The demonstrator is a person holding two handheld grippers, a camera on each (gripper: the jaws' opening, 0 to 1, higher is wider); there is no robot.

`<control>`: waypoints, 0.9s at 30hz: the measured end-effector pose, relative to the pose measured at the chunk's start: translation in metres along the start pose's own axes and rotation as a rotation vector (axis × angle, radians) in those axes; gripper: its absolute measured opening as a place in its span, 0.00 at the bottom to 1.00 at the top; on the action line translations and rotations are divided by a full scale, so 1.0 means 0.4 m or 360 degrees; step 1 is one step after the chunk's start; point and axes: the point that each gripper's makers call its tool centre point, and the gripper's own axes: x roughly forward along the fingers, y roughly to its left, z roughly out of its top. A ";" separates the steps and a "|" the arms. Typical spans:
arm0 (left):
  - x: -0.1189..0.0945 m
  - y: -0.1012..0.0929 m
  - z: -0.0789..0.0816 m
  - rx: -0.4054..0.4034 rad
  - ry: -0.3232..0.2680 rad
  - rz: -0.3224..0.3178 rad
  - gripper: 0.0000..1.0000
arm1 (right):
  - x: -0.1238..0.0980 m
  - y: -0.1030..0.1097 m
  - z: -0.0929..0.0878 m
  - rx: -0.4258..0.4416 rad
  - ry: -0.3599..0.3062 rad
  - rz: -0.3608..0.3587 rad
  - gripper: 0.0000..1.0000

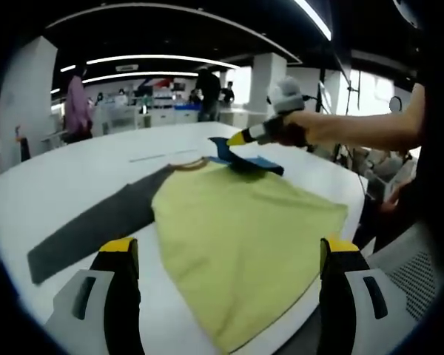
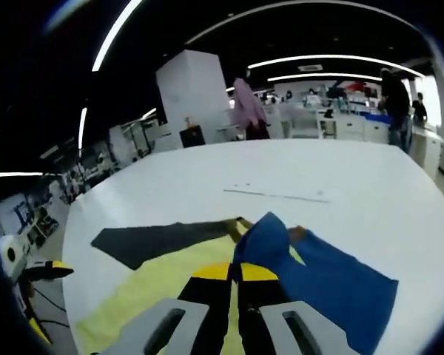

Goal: Fold the garment on the visible template until the final outline fits inside the template.

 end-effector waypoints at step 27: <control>-0.018 0.023 -0.016 -0.0026 0.0015 0.0056 0.99 | 0.125 0.169 0.024 -0.0219 0.0100 0.0285 0.00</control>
